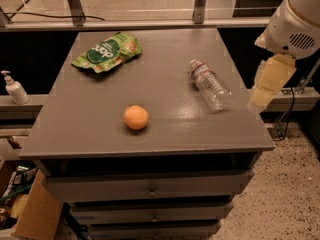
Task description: Place water bottle upright
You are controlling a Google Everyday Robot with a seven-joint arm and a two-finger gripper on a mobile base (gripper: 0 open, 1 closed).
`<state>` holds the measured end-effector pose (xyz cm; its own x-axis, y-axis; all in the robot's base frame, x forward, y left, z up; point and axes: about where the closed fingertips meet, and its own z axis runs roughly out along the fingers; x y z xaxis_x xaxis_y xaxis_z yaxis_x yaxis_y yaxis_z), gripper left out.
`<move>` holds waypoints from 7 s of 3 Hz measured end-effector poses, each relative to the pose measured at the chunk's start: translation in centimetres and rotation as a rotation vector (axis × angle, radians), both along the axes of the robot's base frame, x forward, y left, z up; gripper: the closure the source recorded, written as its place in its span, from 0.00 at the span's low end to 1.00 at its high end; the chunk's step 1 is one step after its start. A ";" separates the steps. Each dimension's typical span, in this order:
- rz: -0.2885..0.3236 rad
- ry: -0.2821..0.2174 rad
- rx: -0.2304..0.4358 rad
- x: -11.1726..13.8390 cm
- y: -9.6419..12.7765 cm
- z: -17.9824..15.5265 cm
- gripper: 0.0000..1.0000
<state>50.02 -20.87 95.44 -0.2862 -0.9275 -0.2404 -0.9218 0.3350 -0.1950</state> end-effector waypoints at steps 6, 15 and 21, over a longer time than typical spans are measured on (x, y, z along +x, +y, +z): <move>-0.418 0.051 0.277 9.7 3.4 -4.5 0.00; -0.889 0.149 0.123 20.0 4.6 -12.7 0.17; -0.583 0.093 0.563 19.9 6.2 -3.0 1.00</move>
Offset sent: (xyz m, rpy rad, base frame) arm 0.0587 0.0294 -0.0348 0.2625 -0.0349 -0.2432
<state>69.91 -14.64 92.48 -0.7271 -0.3707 -0.5779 -0.5736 0.7906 0.2145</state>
